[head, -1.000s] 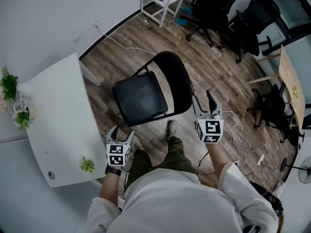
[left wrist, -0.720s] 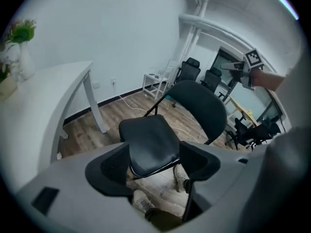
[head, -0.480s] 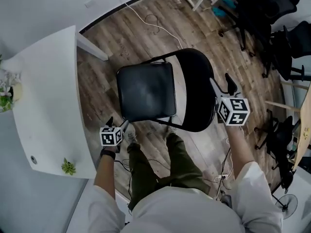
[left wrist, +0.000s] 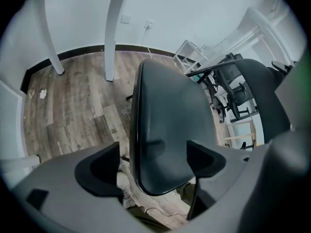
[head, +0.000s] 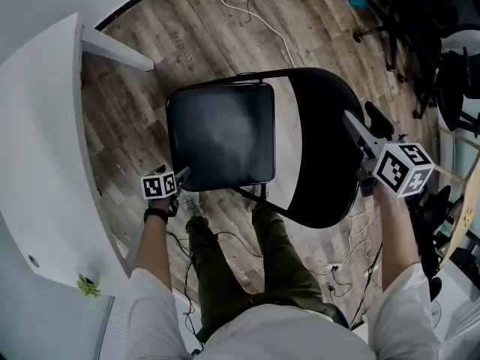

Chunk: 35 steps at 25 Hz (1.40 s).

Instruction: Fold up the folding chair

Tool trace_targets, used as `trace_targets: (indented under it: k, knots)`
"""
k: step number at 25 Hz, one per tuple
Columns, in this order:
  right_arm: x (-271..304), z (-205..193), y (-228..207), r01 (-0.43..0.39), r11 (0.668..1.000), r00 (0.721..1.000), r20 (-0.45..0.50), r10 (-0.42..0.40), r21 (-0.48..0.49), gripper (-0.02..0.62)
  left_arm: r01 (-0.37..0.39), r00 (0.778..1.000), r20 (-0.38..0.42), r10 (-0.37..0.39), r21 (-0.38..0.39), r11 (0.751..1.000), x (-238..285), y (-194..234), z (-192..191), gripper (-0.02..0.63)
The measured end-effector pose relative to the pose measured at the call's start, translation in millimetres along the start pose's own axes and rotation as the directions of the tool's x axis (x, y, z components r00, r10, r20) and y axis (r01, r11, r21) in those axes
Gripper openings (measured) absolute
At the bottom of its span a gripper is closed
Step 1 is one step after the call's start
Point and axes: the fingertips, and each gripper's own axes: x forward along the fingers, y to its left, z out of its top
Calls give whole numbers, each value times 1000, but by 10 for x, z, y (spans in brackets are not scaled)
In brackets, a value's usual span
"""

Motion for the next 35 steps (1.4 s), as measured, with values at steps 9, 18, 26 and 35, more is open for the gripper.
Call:
trace_targets:
  k: [9,18,26,35]
  knots:
    - [399,-204,-170,-15,999,991,-131,22,51,279,265,964,17,-265,-133,955,592,251,-109,431]
    - [539,-210,-136,-78,987,980,-170,102,139,155,577,816,147,-559,-267,772,768,113,-121,433]
    - [423,-223,-215,-27,982,981,-182,62,187,150,522,853,136,-505,-270,809,637,-32,-238,423]
    - [95,-54,-276,-41,984,983,-168,70,174,152,519,855,129,-503,-226,824,230,-624,-234,400]
